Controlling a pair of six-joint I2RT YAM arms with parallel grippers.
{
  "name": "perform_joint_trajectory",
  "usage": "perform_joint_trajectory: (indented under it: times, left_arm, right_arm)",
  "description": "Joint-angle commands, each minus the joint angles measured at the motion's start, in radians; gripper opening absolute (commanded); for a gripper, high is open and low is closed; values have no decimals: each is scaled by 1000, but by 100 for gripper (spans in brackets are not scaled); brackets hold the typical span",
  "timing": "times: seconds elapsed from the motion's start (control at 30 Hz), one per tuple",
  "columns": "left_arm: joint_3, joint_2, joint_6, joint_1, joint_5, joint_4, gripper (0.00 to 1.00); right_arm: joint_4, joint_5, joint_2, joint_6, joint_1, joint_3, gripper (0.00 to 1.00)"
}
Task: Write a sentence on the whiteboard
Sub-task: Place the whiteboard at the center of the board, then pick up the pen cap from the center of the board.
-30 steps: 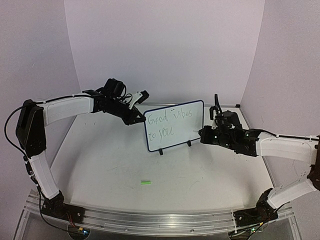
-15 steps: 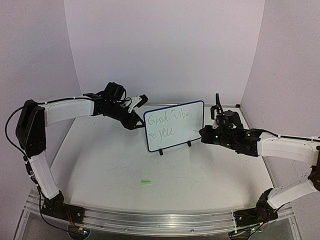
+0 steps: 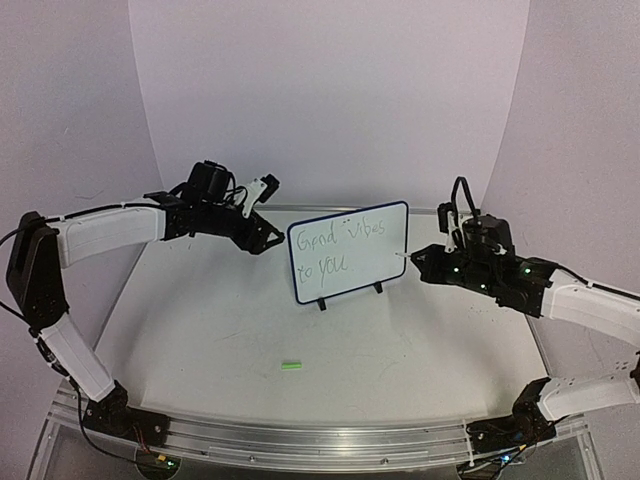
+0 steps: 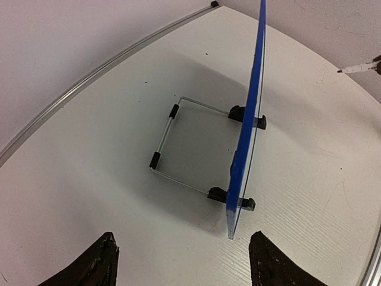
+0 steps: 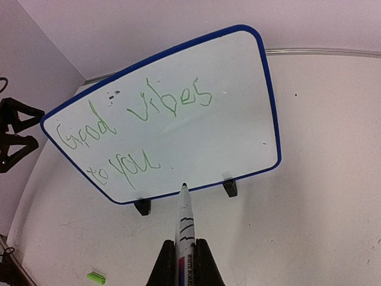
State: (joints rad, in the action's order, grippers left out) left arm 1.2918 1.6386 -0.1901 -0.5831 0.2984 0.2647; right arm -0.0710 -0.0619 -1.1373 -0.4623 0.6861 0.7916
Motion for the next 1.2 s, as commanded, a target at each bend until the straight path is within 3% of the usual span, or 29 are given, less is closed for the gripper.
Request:
perform_joint_trajectory:
  times: [0.0, 0.27, 0.43, 0.57, 0.73, 1.0, 1.17]
  left_arm:
    - [-108, -124, 164, 5, -83, -84, 74]
    - [-398, -303, 473, -45, -150, -214, 74]
    - [-499, -336, 562, -180, -256, -224, 74]
    - [-550, -310, 585, -255, -252, -243, 71]
    - [-654, -294, 565, -304, -147, -412, 68]
    - [-628, -156, 541, -362, -117, -443, 67]
    - [-588, -51, 539, -363, -104, -442, 50]
  right_arm:
    - [-20, 107, 45, 27, -30, -37, 0]
    - [-24, 242, 59, 42, -34, -49, 0]
    - [-53, 302, 76, 31, -32, -53, 0]
    - [-52, 311, 84, -28, -31, -82, 0]
    - [-53, 300, 94, -63, -24, -88, 0]
    - [-53, 309, 48, -65, -23, -80, 0]
    - [-51, 339, 22, -65, -22, -77, 0]
